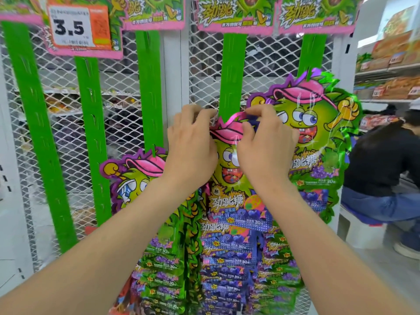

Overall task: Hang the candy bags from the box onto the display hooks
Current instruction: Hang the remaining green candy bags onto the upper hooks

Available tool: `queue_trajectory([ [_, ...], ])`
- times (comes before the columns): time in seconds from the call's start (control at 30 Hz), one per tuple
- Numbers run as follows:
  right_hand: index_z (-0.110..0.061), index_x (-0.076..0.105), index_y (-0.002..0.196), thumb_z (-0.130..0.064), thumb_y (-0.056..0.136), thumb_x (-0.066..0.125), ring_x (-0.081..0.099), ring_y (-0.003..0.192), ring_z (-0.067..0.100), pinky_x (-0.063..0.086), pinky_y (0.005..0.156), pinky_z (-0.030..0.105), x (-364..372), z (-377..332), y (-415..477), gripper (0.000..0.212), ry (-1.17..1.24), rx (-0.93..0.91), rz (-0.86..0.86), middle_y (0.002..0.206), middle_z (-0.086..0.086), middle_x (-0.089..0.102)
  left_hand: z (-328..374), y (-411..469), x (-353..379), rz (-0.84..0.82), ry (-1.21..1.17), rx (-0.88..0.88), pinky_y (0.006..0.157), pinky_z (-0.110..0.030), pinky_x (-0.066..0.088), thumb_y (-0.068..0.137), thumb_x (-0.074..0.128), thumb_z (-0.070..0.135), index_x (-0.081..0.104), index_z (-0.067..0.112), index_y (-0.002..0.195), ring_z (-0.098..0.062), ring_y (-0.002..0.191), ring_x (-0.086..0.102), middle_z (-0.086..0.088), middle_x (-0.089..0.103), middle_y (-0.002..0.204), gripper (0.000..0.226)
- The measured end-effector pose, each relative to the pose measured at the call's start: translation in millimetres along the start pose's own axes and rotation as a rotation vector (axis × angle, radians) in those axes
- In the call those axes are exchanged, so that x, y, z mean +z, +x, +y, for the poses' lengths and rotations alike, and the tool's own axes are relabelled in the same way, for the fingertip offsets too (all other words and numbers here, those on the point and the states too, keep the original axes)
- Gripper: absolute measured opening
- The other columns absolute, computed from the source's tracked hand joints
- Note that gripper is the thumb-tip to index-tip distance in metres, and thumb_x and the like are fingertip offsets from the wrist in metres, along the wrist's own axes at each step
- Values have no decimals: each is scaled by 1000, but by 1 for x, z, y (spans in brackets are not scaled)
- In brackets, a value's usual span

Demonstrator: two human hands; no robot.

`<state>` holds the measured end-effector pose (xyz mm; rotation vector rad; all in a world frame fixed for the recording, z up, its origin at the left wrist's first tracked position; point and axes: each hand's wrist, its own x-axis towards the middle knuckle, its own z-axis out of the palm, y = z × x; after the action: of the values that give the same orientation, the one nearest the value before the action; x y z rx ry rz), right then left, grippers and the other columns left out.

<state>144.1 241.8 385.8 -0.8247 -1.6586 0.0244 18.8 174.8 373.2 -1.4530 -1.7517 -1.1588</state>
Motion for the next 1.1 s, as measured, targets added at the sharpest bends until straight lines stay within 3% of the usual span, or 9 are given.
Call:
queue_trajectory([
  [0.17,-26,64,117,-21,96,68,67,99,27,32,90,39,-14,-2,-11,22,-13,30,-80,92,-7,71,25,14,-13,-177,-265,-238,114,-48,42,81,48,10,53,18,143,-27,131,52,-6,44,139,63],
  [0.27,-26,65,113,-21,93,69,68,92,25,38,96,41,-18,1,-15,22,72,29,-50,84,-16,66,32,15,-17,-216,-323,-384,113,-52,43,73,45,29,59,28,126,-28,127,54,-3,46,130,55],
  [0.37,-29,66,106,-25,88,70,68,82,21,50,96,52,-20,3,-11,18,229,65,-24,78,-23,60,32,22,-23,-183,-354,-466,104,-46,48,91,49,35,68,23,96,-27,103,63,-4,66,105,23],
  [0.6,-29,69,100,-26,85,70,68,77,16,55,89,53,-23,-5,13,16,319,76,-22,80,-18,67,32,39,-38,-348,-600,-598,60,-23,35,100,59,45,60,19,85,-7,60,53,7,61,77,30],
  [0.7,-28,71,101,-28,85,71,66,77,16,57,85,50,-22,-9,20,17,328,97,-37,84,-12,70,31,42,-40,-397,-632,-605,49,-18,47,99,65,49,65,20,81,-4,47,67,8,73,60,34],
  [0.83,-27,72,100,-24,84,71,64,72,8,58,80,39,-25,-13,30,16,346,148,-78,85,-15,69,22,43,-36,-426,-641,-548,76,-22,60,101,63,53,75,24,86,-8,74,77,10,79,74,35],
  [0.93,-24,74,105,-22,83,70,62,71,0,56,77,30,-25,-14,33,22,375,225,-152,85,-18,67,24,38,-37,-427,-634,-505,54,-11,54,107,57,46,74,25,84,3,61,72,16,75,65,36],
  [1.0,-25,76,105,-27,79,69,68,79,6,59,80,34,-25,-14,33,27,374,259,-193,92,-13,71,28,34,-38,-436,-619,-500,69,-27,65,108,55,44,78,17,93,-18,79,79,-3,81,84,38],
  [1.1,-25,77,102,-29,81,71,70,88,15,60,85,40,-24,-12,28,22,334,270,-245,99,-7,73,27,29,-39,-434,-603,-457,92,-54,61,110,54,39,78,9,106,-44,103,73,-23,78,104,39],
])
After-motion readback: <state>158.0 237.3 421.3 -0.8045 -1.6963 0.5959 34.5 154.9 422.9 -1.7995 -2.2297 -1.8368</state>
